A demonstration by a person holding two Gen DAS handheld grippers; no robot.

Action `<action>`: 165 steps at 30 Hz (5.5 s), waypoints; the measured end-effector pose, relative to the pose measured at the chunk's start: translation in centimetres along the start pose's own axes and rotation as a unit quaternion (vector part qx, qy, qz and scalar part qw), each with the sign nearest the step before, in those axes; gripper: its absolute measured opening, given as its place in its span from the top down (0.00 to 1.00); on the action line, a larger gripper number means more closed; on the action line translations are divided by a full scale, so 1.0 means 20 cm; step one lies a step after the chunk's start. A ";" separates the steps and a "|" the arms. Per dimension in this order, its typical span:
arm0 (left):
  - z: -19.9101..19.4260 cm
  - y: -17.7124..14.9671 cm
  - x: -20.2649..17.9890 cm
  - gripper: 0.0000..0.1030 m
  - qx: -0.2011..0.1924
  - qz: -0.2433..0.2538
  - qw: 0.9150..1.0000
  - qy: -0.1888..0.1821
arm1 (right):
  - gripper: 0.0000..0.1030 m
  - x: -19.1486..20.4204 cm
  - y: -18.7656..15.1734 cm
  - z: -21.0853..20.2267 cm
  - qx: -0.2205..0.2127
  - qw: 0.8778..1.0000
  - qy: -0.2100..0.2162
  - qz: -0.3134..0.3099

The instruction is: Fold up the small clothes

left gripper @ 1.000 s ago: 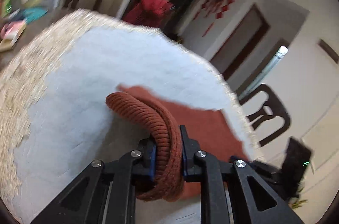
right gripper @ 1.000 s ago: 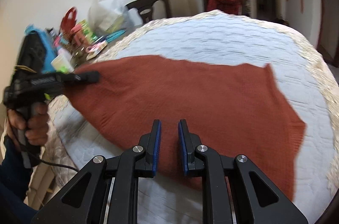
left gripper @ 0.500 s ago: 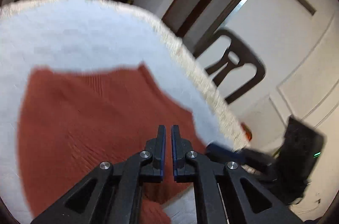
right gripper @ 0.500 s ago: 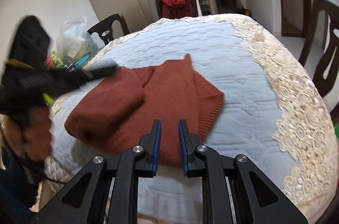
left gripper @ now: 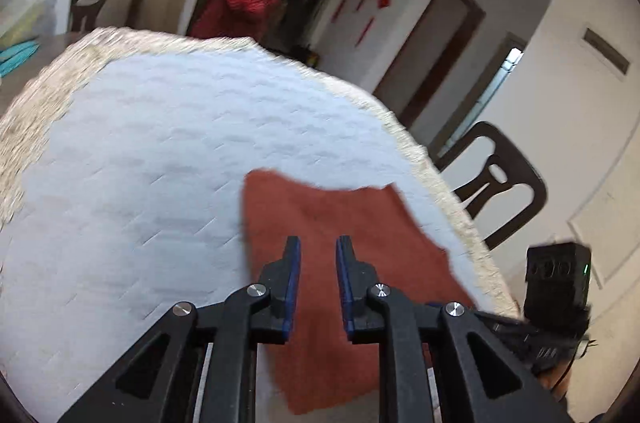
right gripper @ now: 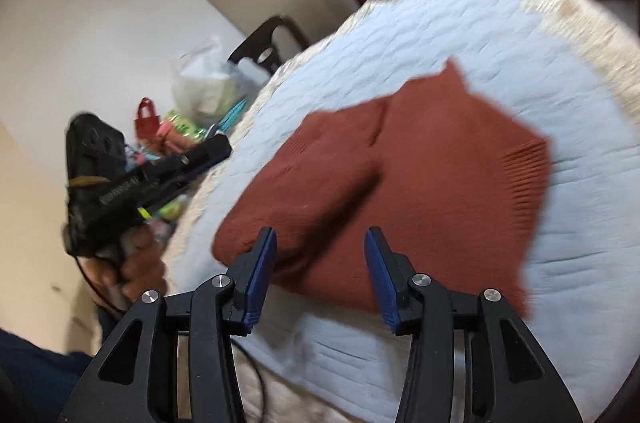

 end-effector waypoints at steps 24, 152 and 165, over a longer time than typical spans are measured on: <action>0.08 -0.11 0.02 0.75 0.011 0.029 0.999 -0.009 | 0.85 -0.01 0.20 0.22 0.038 0.999 -0.005 0.019; 0.25 -0.14 -0.20 0.31 0.047 0.035 0.998 0.007 | 0.51 -0.34 0.05 -0.28 -0.044 0.993 -0.094 0.058; 0.31 -0.19 -0.28 0.41 0.070 0.042 0.996 -0.031 | 0.51 -0.35 0.08 -0.26 -0.040 0.995 -0.080 0.052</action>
Point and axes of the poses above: each gripper's, at about its wrist camera, not at the fingertips, and z roughly the way its jaws point, x to its left, y to its top, the point moved 2 cm from there along z, roughly the way its jaws point, and after that the axes turned 11 degrees about y, right-handed, at the moved point
